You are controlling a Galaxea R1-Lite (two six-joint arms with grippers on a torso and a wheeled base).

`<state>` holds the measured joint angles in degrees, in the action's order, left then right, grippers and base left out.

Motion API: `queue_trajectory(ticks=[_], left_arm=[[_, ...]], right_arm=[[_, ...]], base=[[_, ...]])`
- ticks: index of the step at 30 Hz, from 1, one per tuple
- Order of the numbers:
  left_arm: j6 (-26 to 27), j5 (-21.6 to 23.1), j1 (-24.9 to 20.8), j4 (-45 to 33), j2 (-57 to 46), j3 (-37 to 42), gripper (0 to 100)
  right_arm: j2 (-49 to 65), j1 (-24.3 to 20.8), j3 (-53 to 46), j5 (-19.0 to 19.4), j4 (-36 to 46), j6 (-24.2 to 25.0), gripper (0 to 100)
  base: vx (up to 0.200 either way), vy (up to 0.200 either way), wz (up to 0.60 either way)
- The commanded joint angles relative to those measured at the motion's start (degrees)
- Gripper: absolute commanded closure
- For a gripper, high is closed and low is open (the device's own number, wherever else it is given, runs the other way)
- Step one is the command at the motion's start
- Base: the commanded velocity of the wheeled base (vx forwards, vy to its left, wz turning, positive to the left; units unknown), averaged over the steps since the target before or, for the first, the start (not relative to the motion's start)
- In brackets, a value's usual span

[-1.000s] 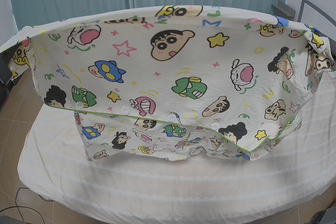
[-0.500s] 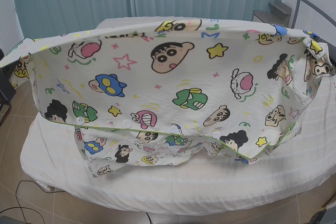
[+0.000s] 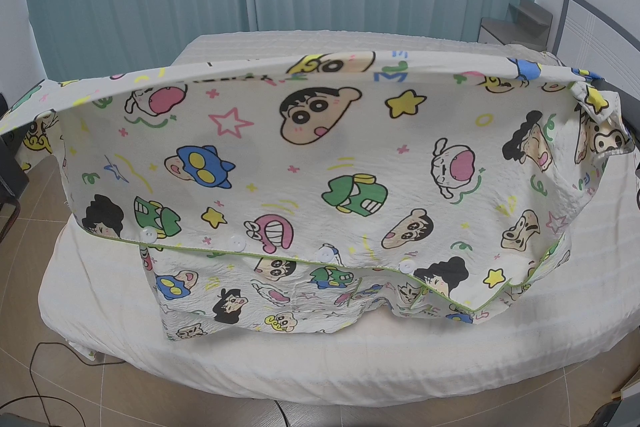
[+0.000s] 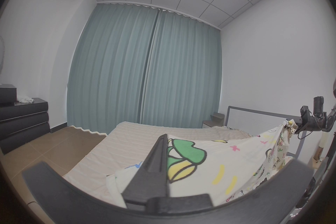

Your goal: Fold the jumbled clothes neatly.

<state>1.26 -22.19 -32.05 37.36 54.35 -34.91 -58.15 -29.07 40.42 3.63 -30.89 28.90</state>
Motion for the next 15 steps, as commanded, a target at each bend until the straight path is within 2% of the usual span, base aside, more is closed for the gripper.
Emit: queue_trajectory(ticks=[1,15], left_arm=[[0.0,0.0,0.4,0.1,0.0,-0.1,100],[-0.4,-0.1,1.4,0.1,-0.1,0.0,100]], right_arm=[[-0.3,0.0,-0.1,0.0,0.0,0.0,100],[-0.9,0.0,-0.1,0.0,0.0,0.0,100]], base=[[0.000,0.200,0.00],[0.000,0.200,0.00]])
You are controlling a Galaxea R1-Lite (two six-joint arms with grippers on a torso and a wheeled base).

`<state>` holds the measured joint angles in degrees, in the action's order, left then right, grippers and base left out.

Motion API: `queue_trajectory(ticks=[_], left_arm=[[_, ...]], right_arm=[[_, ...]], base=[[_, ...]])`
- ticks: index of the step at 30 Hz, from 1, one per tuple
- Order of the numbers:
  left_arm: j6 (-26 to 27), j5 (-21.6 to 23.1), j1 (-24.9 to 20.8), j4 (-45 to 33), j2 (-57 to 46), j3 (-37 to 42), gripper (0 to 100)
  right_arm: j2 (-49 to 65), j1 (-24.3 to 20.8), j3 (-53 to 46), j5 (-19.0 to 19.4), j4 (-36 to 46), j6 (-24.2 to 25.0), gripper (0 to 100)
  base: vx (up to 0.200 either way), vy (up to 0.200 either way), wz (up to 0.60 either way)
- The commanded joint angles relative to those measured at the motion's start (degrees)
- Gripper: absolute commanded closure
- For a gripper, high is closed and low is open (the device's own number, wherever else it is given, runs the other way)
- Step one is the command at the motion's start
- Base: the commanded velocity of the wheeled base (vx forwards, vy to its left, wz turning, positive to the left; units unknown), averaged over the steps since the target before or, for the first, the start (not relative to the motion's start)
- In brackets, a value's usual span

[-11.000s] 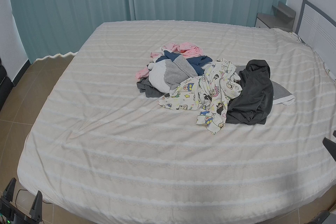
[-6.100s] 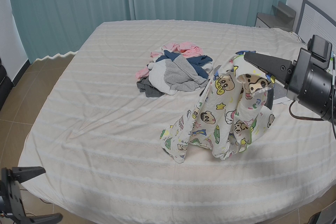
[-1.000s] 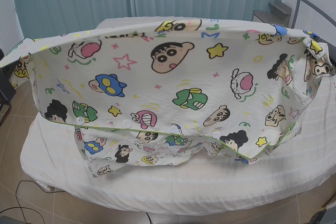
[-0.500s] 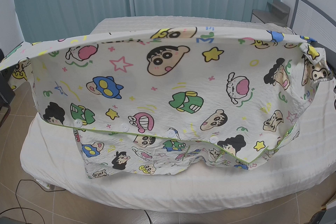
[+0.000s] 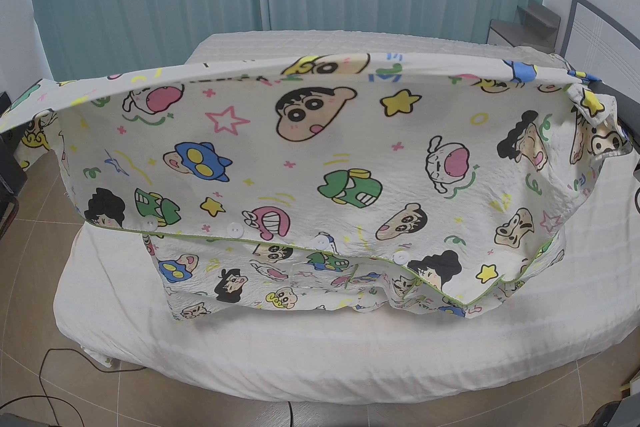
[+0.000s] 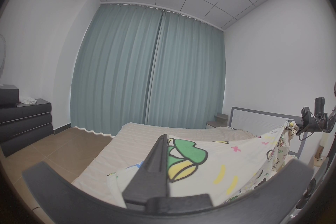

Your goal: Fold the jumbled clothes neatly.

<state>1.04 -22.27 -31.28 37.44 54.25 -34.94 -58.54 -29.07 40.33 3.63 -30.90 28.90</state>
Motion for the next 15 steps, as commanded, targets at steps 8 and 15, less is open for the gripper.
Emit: queue_trajectory(ticks=[8,15], left_arm=[[-0.2,0.0,1.2,-0.1,-0.7,0.0,100],[-0.3,0.1,2.1,-0.2,-0.7,0.2,100]], right_arm=[[-1.0,-0.1,0.2,0.0,0.0,0.0,100],[-0.9,-0.1,0.4,0.0,0.0,0.0,100]], base=[[0.000,0.200,0.00],[0.000,0.200,0.00]])
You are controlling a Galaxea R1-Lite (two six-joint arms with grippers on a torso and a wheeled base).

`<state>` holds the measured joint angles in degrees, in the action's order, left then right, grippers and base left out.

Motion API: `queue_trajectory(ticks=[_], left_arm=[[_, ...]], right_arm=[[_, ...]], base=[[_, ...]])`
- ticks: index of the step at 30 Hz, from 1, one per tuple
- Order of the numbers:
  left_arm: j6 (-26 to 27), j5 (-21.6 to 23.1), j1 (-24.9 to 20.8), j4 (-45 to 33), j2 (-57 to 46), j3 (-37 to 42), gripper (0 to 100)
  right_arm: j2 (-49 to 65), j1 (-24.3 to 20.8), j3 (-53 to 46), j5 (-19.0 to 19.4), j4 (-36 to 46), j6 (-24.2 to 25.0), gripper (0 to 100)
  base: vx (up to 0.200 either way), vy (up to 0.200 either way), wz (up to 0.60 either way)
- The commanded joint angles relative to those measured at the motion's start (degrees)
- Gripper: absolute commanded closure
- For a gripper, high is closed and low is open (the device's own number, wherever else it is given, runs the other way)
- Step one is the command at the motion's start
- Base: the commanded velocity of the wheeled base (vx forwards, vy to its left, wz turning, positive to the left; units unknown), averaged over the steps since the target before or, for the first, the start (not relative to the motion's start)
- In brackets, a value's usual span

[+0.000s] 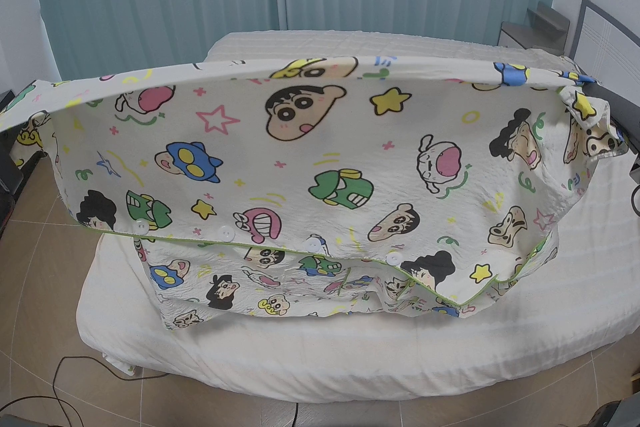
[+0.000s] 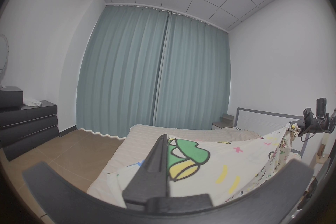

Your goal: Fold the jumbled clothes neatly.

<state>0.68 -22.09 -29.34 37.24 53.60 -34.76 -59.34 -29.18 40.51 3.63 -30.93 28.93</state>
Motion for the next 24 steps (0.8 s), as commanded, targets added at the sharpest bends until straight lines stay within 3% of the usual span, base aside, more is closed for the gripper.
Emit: queue_trajectory(ticks=[1,17,24], left_arm=[[-0.1,-0.1,0.2,0.0,-0.1,0.1,100],[-0.1,-0.3,0.3,0.1,-0.2,0.9,100],[-0.1,-0.3,0.3,0.1,-0.6,1.5,100]], right_arm=[[0.0,0.0,0.3,0.0,0.0,0.0,100],[1.5,-0.8,0.3,0.0,0.0,0.0,100],[3.2,-1.0,0.1,0.2,0.1,0.0,100]], base=[[0.000,0.200,0.00],[0.000,0.200,0.00],[0.000,0.000,0.00]])
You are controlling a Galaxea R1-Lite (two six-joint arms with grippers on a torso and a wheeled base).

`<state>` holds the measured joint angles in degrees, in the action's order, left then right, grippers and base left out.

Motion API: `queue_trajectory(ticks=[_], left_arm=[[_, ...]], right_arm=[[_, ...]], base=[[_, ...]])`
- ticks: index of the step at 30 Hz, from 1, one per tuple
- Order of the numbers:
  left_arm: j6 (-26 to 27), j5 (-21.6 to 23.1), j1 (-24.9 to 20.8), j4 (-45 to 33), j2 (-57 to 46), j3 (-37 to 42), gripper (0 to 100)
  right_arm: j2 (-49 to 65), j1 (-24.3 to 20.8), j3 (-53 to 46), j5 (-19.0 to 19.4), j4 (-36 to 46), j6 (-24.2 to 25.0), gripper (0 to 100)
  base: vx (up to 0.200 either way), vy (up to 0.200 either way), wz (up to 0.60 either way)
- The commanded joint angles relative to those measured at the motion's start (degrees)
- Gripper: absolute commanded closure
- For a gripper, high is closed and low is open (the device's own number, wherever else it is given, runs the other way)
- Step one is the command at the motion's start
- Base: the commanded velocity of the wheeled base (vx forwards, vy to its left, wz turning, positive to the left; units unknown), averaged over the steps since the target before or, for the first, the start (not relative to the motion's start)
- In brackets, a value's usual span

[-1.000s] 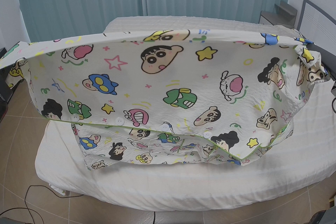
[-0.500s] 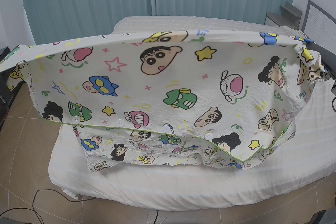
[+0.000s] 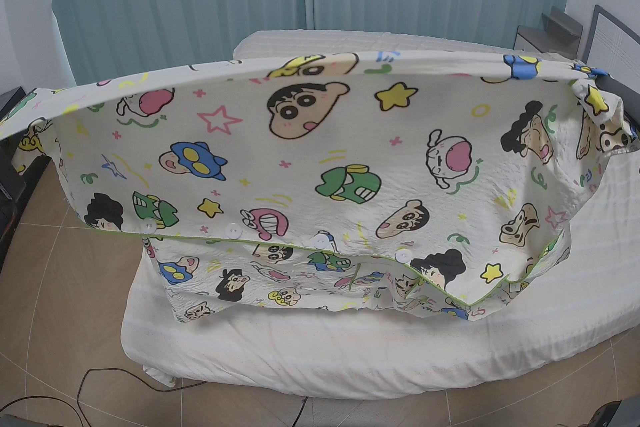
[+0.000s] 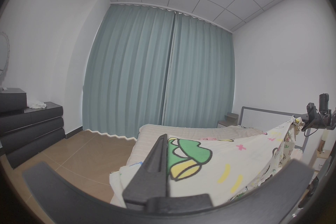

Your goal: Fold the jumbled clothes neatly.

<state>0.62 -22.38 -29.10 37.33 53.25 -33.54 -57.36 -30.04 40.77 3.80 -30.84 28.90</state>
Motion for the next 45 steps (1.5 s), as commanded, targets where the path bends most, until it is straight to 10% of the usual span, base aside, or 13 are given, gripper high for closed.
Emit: queue_trajectory(ticks=[1,26,45], left_arm=[[0.0,0.0,0.0,0.0,-0.3,0.7,100],[0.1,0.0,0.0,0.0,-1.7,2.3,100],[-0.4,0.0,0.0,0.0,-0.3,8.3,100]], right_arm=[[1.4,-0.1,-0.3,0.5,0.0,0.0,100],[5.1,-0.9,-0.7,1.0,0.3,0.0,100],[4.3,-0.6,-3.6,1.0,0.3,-0.1,100]], base=[[0.000,0.000,0.00],[-0.168,0.000,0.00],[0.000,0.000,0.00]])
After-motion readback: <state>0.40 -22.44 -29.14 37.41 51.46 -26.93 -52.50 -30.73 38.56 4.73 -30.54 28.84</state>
